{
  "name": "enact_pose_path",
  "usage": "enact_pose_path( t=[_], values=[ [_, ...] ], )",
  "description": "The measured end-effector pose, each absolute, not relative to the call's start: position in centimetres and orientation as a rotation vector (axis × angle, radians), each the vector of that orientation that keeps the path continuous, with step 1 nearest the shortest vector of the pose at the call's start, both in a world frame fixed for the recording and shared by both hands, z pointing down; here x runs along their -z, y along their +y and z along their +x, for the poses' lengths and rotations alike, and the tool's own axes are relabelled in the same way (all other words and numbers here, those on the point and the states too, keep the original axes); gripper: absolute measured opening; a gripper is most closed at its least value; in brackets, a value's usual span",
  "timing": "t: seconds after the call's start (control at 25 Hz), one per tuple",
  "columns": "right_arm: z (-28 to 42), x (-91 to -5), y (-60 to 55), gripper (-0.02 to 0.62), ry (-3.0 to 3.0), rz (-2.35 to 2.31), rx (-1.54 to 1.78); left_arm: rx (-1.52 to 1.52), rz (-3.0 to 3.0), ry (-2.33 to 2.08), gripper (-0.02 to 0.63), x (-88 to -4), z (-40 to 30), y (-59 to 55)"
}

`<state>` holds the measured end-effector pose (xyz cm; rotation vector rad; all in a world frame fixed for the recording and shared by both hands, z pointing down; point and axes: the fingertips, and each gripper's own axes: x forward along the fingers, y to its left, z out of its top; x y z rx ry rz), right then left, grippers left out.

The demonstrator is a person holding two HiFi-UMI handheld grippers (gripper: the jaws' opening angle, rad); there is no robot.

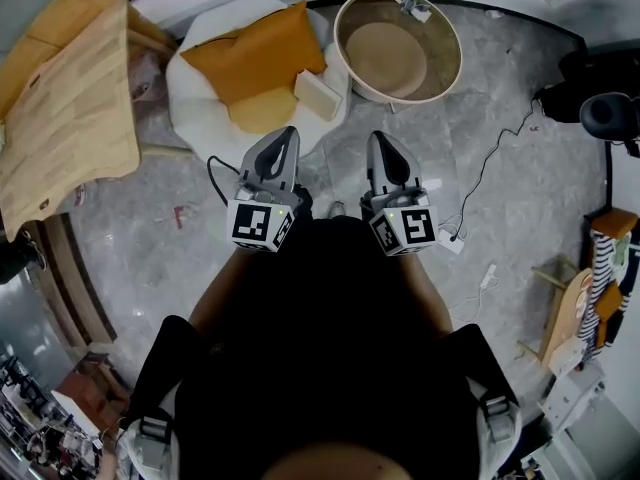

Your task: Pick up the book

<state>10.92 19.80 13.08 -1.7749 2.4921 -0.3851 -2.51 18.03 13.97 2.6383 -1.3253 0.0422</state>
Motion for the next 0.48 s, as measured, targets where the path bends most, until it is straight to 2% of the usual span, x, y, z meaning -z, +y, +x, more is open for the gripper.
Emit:
enact_pose_path(
  t=[0.48],
  values=[
    [8.1, -14.3, 13.3, 0.003, 2.442, -1.882, 0.386, -0.04, 2.622, -1.242, 0.008, -16.0, -6.4, 10.6]
  ],
)
